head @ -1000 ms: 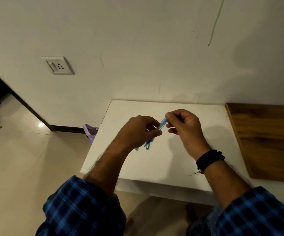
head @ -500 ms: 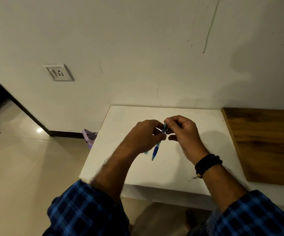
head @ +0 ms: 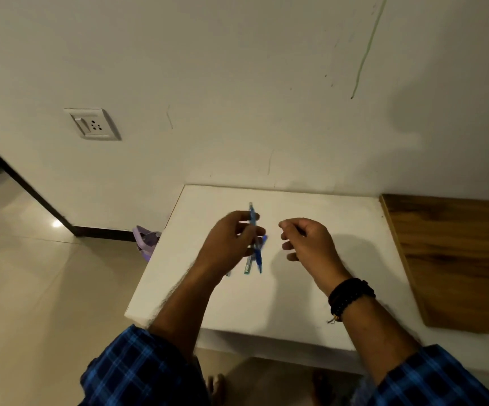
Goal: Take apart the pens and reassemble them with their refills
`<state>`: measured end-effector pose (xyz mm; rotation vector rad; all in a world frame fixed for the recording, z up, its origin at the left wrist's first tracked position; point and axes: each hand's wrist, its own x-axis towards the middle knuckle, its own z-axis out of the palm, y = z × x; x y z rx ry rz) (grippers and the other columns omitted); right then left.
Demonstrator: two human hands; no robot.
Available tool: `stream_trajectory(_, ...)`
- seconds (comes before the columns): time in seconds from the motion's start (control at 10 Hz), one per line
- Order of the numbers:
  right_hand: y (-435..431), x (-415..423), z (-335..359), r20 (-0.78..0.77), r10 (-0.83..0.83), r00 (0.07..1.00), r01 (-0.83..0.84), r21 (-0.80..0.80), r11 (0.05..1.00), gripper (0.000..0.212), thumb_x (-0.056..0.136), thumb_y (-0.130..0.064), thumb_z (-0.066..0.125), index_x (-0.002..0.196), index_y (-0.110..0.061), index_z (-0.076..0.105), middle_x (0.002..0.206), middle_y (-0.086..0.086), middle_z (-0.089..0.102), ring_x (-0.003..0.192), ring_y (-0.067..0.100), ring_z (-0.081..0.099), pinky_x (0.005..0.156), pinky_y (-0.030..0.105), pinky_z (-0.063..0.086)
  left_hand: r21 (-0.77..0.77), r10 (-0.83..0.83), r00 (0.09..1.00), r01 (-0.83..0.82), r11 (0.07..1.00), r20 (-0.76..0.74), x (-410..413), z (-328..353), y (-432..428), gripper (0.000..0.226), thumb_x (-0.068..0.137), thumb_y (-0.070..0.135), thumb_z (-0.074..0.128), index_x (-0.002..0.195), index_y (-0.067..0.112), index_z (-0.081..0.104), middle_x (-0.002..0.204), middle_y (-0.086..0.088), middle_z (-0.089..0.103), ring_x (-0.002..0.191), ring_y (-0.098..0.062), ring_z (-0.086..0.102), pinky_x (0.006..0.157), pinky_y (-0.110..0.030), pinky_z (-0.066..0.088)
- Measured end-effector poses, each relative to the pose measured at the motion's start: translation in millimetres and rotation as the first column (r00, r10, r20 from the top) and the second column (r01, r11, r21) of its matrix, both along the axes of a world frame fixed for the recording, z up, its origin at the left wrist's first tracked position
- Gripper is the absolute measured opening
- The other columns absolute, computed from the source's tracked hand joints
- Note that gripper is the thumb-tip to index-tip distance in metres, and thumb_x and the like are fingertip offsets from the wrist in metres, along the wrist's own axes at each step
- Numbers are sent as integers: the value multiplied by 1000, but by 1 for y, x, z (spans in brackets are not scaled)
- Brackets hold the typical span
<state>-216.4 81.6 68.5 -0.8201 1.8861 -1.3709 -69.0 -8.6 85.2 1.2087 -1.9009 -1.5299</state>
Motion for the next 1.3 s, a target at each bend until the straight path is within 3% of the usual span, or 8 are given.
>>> stream_trajectory(0.1,-3,-5,-20,-262,172,950,-102,262,960,17,99,-29,58,110,-22,68,108,-2,70,96,18,68,83,31,57,-95,205,978,-207,974,-28,6,-2,-20,36,103,19,54,139,22,50,103,2,75,88,-13,74,80,-32,62)
stream_trajectory(0.2,-13,6,-41,-431,422,797,-188,487,853,35,101,-25,53,136,-24,58,128,3,63,114,21,62,98,30,48,-73,287,955,-293,953,-73,9,-1,-30,43,104,20,53,145,27,43,107,0,73,90,-14,73,79,-29,61)
stream_trajectory(0.4,-31,48,-74,-597,627,501,-220,613,759,62,103,-16,48,157,-32,23,142,9,44,116,23,59,96,31,53,-161,254,967,-247,956,23,15,-10,-34,37,104,20,53,140,25,46,102,6,71,83,-9,70,64,-13,53)
stream_trajectory(0.6,-37,45,-76,-601,682,418,-155,692,705,64,102,-17,53,158,-27,22,146,13,40,119,25,55,96,34,53,-142,252,967,-245,959,38,13,-9,-37,27,106,19,49,133,19,50,96,8,67,81,-6,66,76,-24,54)
stream_trajectory(0.8,-40,39,-73,-601,620,505,-160,640,751,48,98,-22,63,144,-26,49,145,8,42,121,22,56,101,32,52,-119,240,970,-235,965,30,7,-10,-34,28,105,21,49,133,15,49,104,3,68,85,-12,67,88,-35,57)
stream_trajectory(1.0,-37,33,-70,-615,654,439,-140,673,727,62,102,-14,55,156,-23,27,168,3,9,140,26,37,107,41,46,-114,243,969,-237,965,44,8,-11,-34,29,105,22,50,133,15,49,104,2,68,85,-13,68,88,-35,58)
stream_trajectory(1.1,-38,31,-66,-589,676,443,-149,695,703,49,104,-13,47,151,-20,36,168,0,13,139,26,37,105,42,46,-106,246,968,-239,965,53,8,-13,-36,28,105,22,51,132,15,49,103,2,69,85,-13,68,87,-35,58)
stream_trajectory(1.3,-42,26,-50,-550,450,704,-123,529,839,42,105,-14,43,145,-25,48,151,-1,46,134,24,47,109,41,45,-74,249,964,-243,967,93,9,-13,-36,26,104,19,53,129,13,51,115,0,64,83,-16,70,88,-38,61)
